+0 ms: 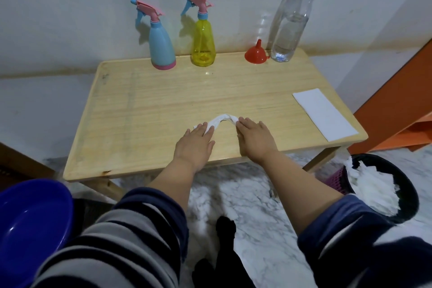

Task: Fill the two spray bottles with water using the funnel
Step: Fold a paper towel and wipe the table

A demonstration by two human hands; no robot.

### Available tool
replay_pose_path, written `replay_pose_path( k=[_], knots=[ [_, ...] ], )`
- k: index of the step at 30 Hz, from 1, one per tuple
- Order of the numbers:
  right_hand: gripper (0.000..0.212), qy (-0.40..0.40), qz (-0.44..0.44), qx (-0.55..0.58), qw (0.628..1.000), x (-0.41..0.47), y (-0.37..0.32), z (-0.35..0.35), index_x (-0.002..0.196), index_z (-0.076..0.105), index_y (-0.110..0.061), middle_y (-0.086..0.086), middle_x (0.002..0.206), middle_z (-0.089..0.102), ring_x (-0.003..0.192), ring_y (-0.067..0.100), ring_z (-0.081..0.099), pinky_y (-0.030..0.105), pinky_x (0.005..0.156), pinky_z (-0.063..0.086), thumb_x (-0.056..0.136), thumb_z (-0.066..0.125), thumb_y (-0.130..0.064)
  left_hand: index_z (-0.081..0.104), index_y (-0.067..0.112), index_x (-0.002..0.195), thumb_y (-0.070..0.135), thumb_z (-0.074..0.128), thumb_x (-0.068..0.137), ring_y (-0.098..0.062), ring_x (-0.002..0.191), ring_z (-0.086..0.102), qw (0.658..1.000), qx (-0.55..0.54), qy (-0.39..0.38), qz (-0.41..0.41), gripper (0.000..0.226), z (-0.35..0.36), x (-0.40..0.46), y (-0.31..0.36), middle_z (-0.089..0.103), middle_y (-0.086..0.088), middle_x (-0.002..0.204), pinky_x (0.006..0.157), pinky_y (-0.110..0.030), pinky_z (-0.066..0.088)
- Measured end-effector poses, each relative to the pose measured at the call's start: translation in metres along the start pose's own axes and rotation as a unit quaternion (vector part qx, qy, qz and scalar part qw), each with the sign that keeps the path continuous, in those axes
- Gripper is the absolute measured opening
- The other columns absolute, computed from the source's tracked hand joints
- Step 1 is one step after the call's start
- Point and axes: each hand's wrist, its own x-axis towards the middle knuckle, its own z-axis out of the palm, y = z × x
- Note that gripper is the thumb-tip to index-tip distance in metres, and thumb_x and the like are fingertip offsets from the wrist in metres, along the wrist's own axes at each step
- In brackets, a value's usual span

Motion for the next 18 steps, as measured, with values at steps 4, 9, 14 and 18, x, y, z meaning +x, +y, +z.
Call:
replay_pose_path(
  k=[4,9,14,18],
  knots=[
    [0.034,0.061,0.008,0.013,0.998,-0.009,0.0,0.001,0.117,0.063,-0.011,0.003,0.115,0.064,0.104,0.025,0.048,0.031,0.079,0.043,0.089,0.046,-0.002,0.031,0.028,0.148,0.019,0.036,0.103,-0.017,0.138,0.036,0.998,-0.015,0.053,0.004,0.047,0.006,-0.009,0.0,0.028,0.008,0.156,0.099,-0.035,0.044],
    [0.029,0.079,0.044,0.039,0.995,-0.016,0.001,0.002,0.107,0.068,-0.008,0.006,0.09,0.057,0.093,0.022,0.047,0.028,0.065,0.035,0.088,0.05,0.003,0.061,0.026,0.124,0.002,0.043,0.092,-0.024,0.092,0.059,0.996,-0.049,0.075,-0.01,0.043,0.002,-0.011,0.006,0.067,-0.002,0.107,0.073,-0.032,0.047],
    [0.036,0.086,0.025,0.074,0.993,-0.022,0.022,-0.004,0.112,0.068,-0.008,0.01,0.101,0.063,0.104,0.028,0.052,0.032,0.069,0.041,0.083,0.055,0.01,0.066,0.022,0.095,0.002,0.05,0.086,-0.019,0.072,0.038,0.997,-0.038,0.07,-0.014,0.027,-0.003,0.002,0.009,0.047,0.002,0.081,0.067,-0.035,0.046],
    [0.039,0.109,0.035,0.069,0.991,-0.011,0.054,-0.014,0.116,0.067,-0.008,0.008,0.109,0.064,0.11,0.027,0.051,0.033,0.075,0.044,0.084,0.052,0.01,0.07,0.021,0.104,0.003,0.052,0.085,-0.021,0.073,0.045,0.994,-0.06,0.091,-0.013,0.032,-0.011,0.027,0.016,0.062,-0.004,0.085,0.07,-0.034,0.048]
  ],
)
